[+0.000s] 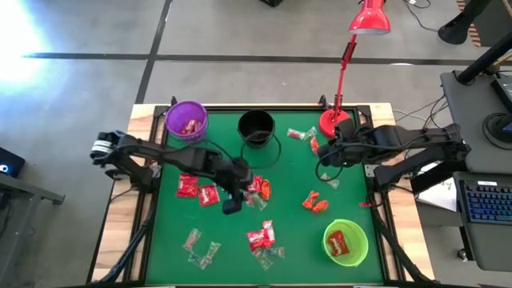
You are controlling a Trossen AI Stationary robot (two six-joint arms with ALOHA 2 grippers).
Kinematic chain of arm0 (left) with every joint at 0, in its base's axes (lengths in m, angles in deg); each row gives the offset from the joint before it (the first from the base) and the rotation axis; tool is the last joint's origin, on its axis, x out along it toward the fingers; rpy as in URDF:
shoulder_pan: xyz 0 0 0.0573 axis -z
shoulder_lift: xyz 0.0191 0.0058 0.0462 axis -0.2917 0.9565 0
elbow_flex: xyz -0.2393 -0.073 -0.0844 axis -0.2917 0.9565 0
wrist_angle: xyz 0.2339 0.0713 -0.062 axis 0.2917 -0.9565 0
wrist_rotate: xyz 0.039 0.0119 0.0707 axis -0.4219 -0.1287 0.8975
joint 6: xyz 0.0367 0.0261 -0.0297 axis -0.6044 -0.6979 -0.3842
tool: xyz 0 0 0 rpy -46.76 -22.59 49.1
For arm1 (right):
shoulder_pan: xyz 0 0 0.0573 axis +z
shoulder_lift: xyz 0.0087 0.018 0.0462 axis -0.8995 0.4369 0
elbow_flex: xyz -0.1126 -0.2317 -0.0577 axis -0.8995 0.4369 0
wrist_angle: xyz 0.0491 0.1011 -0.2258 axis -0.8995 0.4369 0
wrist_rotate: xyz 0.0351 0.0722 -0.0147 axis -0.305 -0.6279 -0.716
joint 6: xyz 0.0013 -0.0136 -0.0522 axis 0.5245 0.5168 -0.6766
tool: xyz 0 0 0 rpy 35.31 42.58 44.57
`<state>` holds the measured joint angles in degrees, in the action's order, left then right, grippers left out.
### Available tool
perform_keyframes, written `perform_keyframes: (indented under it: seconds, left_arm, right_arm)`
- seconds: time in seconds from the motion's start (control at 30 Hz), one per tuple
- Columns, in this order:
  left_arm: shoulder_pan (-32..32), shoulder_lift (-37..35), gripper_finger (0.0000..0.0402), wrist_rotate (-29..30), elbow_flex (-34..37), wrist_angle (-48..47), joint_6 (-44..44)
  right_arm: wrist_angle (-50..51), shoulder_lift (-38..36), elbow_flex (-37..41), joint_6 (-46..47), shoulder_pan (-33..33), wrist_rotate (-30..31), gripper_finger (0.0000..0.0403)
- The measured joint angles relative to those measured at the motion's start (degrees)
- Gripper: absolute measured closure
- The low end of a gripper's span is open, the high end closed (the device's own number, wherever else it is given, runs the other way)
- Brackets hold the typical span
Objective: Sort candy
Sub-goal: Put the red candy into the green bucket
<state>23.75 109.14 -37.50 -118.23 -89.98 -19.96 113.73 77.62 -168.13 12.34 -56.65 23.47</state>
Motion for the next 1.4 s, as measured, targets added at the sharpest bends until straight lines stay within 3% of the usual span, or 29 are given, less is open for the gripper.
perform_keyframes:
  seconds: [0.63, 0.9, 1.4]
  left_arm:
    - [6.09, 14.13, 0.024, 1.2, 1.71, 7.14, 10.7]
    - [10.15, 17.38, 0.024, -0.44, -1.71, 8.83, 13.94]
    - [10.42, 17.89, 0.024, -4.49, -3.2, 7.64, 7.01]
  right_arm:
    - [0.0, -0.83, 0.0, -6.54, 0.0, 1.36, 0.0273]
    - [2.13, -2.13, 0.0, -7.2, 0.0, 2.89, 0.0273]
    - [2.4, -3.03, 0.0, -0.95, 0.02, 2.33, 0.0273]
